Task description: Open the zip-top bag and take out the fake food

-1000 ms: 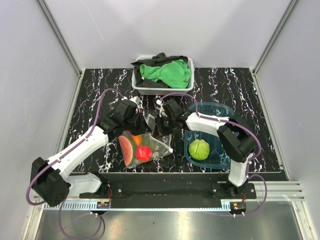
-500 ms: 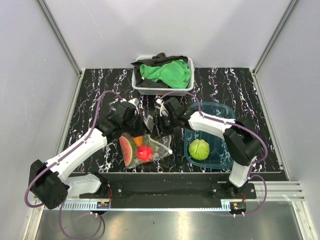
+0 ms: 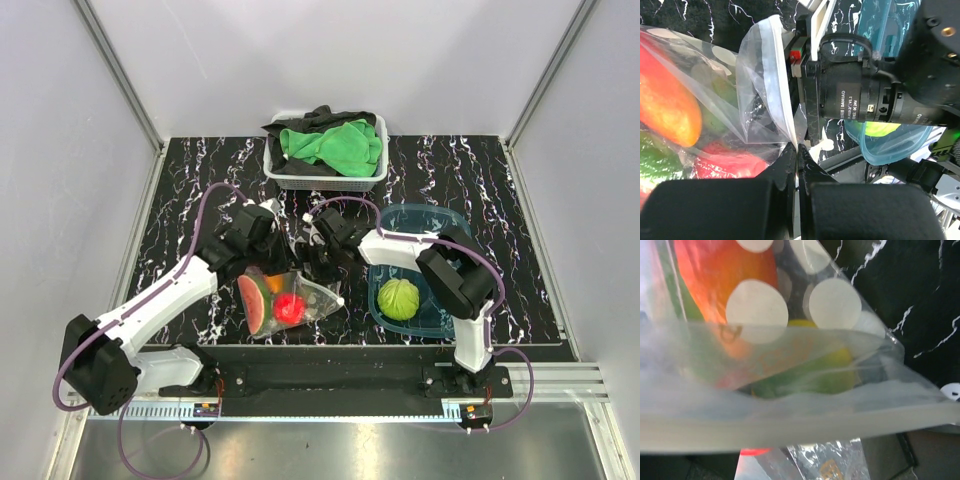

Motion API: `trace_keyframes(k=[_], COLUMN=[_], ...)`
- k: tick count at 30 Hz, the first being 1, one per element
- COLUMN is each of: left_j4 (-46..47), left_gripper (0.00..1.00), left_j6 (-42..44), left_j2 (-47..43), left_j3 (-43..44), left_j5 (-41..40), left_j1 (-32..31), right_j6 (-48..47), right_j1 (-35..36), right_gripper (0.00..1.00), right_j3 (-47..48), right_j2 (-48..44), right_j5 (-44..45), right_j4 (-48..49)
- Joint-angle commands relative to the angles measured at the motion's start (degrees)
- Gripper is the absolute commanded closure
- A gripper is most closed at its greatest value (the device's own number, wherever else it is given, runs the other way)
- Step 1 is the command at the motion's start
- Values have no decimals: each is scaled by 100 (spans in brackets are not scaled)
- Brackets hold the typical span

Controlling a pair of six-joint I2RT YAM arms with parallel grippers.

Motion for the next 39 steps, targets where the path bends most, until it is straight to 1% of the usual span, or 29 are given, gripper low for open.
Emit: trace_keyframes(k=[1,2,5,6,9,10,12,13,16,17,19,23,24,28,30,33,34,36,37,39], left_j4=[390,417,443,443,443,435,435,417,373,373,373,426,495,707,829,1022,1076,1207,1225,1208], left_gripper=[100,100,100,100,100,100,100,100,100,100,100,100,100,100,100,100,100,100,100,100], left_j6=[-52,-87,-96,-105,-114,-96,-70,-18,132,176,351,694,765,967,1002,1029,1020,985,976,915], left_j2=[50,42,-11,-29,-99,-108,-169,-196,-336,-380,-529,-679,-688,-767,-802,-872,-907,-969,-978,-969], left_j3=[-188,-241,-302,-320,-338,-329,-294,-276,-224,-215,-188,-118,-101,-92,-100,-127,-136,-118,-109,-57], left_j5=[177,168,142,133,124,124,168,186,300,344,484,862,1089,1565,1837,2197,2268,2427,2453,2445], left_j1=[13,13,13,13,22,22,30,39,92,144,223,417,443,566,611,637,646,654,655,672], right_j6=[94,129,60,59,7,-89,-178,-265,-441,-485,-582,-740,-749,-872,-916,-1057,-1144,-1259,-1285,-1373], right_j1=[56,56,56,56,56,56,56,56,56,48,48,48,39,-66,-163,-444,-697,-988,-1312,-1682], right_gripper=[12,13,25,35,55,65,76,86,94,98,100,100,100,100,100,99,99,98,98,97], right_j3=[124,115,106,98,150,168,238,256,317,378,440,747,809,1160,1354,1635,1697,1802,1777,1654], right_j2=[249,250,136,92,-119,-180,-409,-497,-839,-971,-1103,-1577,-1666,-2166,-2377,-2729,-2869,-3010,-3159,-3283], right_j5=[610,741,778,769,672,655,698,759,917,927,971,1067,1111,1541,1708,2139,2270,2377,2421,2604], right_j4=[172,164,155,146,41,-20,-266,-450,-871,-987,-1311,-1927,-2050,-2875,-3114,-3676,-3947,-4255,-4318,-4432])
